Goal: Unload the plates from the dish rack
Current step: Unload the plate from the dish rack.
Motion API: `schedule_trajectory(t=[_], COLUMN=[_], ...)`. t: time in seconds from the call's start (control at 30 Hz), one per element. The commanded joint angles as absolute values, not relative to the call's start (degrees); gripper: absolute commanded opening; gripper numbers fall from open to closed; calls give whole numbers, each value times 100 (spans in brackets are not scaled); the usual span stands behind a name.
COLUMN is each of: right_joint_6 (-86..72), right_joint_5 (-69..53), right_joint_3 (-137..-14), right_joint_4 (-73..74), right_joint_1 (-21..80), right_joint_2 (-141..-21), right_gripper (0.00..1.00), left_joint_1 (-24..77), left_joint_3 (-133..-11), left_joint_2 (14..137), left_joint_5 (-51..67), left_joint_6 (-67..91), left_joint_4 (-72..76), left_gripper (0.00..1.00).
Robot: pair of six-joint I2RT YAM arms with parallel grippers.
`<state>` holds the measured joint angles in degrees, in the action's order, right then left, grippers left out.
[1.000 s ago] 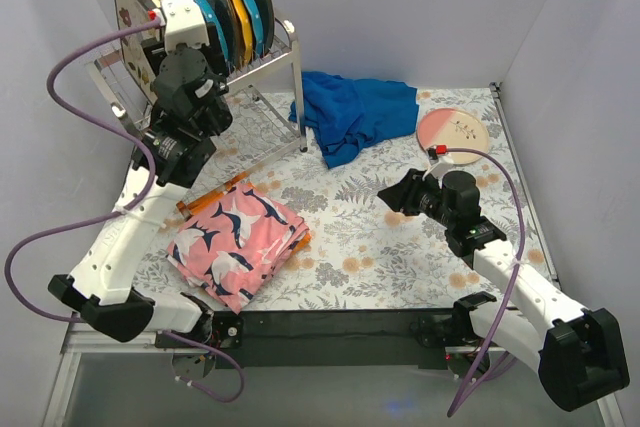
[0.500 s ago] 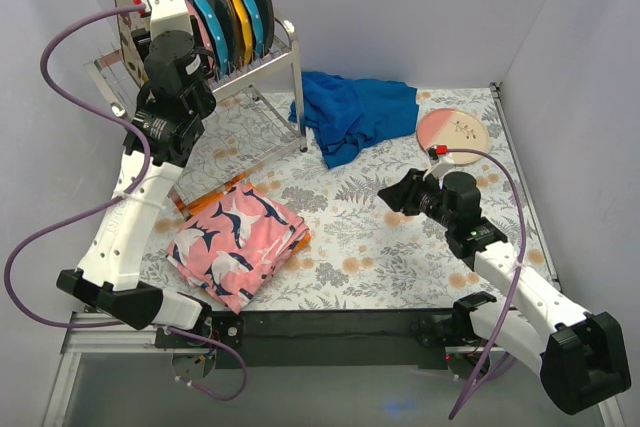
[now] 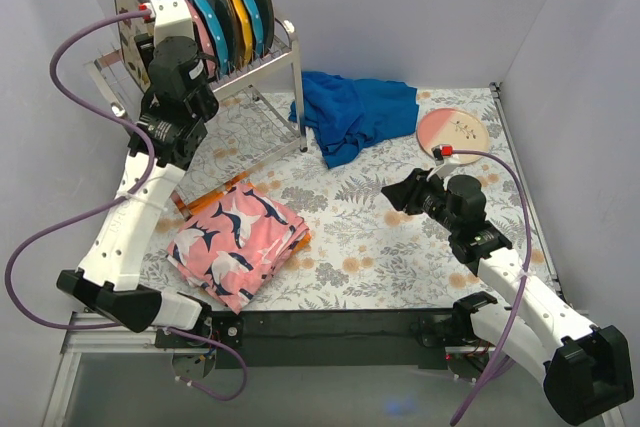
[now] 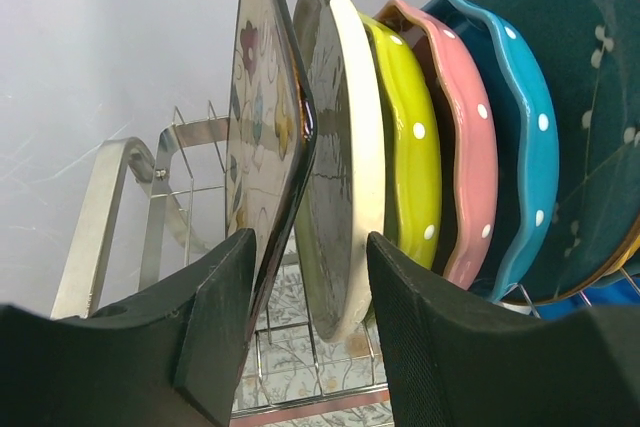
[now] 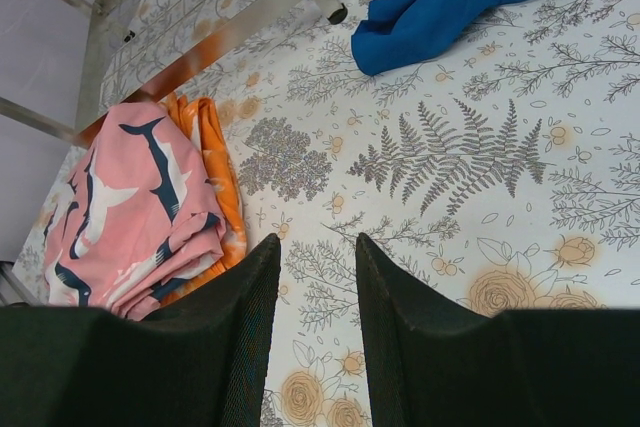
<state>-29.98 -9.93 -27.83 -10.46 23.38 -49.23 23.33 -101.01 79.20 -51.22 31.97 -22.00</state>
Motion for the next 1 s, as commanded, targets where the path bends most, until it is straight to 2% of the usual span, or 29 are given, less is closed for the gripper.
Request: schedule_trajectory(t=[0.0,0.13,0.33,0.83,0.97], right_joint_6=[-2856,-2856,-2856,-2786,-2760], right_joint_5=[-923,-931,-888,-782,-677], right_joint_3=[-2769,-2786,-2804,-2795,-2760], right_joint_4=[-1178,-1186,-1178,-1116,-1072], right_joint_1=[2382,2391,2408,2426,2435], right_joint_2=[-4931,-4948,-4975,-4825,-4729], right_gripper=[43,43,43,43,43], left_joint_1=[2312,2312,2312,2198,2013], left_joint_3=[-10090,-10020,-9967,-9080,-8956], left_joint_2=[7682,7655,7497,7409,7497], left_joint_5=[-5247,-5353,-5203,-5300,-5028], left_joint_6=[2936,2777,2795,2435,2487], left_joint_4=[-1995,-1898,-1855,-1292,-1292], left_gripper=[46,44,50,47,59])
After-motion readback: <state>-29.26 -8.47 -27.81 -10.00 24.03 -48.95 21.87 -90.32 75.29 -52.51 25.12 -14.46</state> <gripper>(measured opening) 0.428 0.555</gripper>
